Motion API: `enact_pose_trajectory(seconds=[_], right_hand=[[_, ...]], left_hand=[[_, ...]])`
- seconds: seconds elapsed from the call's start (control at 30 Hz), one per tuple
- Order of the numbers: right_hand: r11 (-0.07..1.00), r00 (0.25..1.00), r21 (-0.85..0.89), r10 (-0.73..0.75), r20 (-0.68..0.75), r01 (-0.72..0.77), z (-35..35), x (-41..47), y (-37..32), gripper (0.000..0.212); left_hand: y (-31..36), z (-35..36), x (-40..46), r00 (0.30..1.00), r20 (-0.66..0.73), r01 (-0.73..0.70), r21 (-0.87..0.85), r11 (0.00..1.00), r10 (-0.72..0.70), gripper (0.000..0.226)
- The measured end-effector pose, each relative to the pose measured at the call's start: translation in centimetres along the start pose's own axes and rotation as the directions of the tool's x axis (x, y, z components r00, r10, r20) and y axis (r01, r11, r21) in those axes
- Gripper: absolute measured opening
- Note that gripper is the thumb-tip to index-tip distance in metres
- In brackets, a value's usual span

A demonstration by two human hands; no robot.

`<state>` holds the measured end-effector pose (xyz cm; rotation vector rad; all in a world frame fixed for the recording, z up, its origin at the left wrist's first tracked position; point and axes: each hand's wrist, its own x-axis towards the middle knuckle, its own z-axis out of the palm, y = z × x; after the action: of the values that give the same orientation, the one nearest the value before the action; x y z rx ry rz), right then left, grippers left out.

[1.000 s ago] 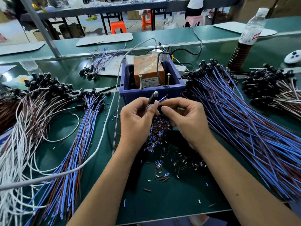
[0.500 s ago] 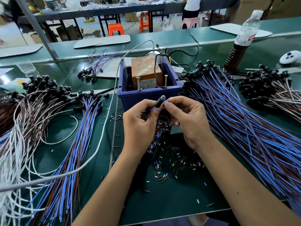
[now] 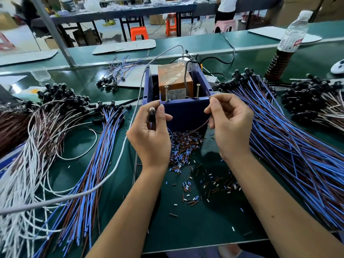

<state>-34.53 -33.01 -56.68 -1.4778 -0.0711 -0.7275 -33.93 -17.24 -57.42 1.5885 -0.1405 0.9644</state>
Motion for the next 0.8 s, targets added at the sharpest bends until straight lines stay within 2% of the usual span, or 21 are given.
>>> enact_pose_trajectory(seconds=[0.13,0.23,0.37,0.47,0.8], right_hand=[[0.952,0.982,-0.266,-0.176,-0.066,0.153,0.8,0.6,-0.3,0.013],[0.903,0.961,-0.373,-0.263,-0.089,0.213,1.5,0.1,-0.3,0.015],[0.865,0.941,-0.427,-0.328,-0.084,0.263,1.9,-0.4,-0.1,0.016],[0.853,0.932,-0.439,-0.353,-0.083,0.283,2.0,-0.4,-0.1,0.016],[0.848,0.932,-0.439,-0.357,-0.057,0.298,1.8,-0.4,-0.1,0.018]], left_hand=[[-0.2,0.2,0.3,0.999,0.017,0.033,-0.013,0.999,-0.033,0.01],[-0.4,0.1,0.4,0.998,0.016,0.059,-0.003,0.998,-0.059,0.013],[-0.3,0.1,0.4,0.998,0.021,0.066,-0.004,0.998,-0.066,0.02],[-0.1,0.1,0.5,0.997,0.017,0.069,0.001,0.998,-0.069,0.016],[-0.1,0.2,0.6,0.998,0.024,0.053,-0.003,0.999,-0.053,0.016]])
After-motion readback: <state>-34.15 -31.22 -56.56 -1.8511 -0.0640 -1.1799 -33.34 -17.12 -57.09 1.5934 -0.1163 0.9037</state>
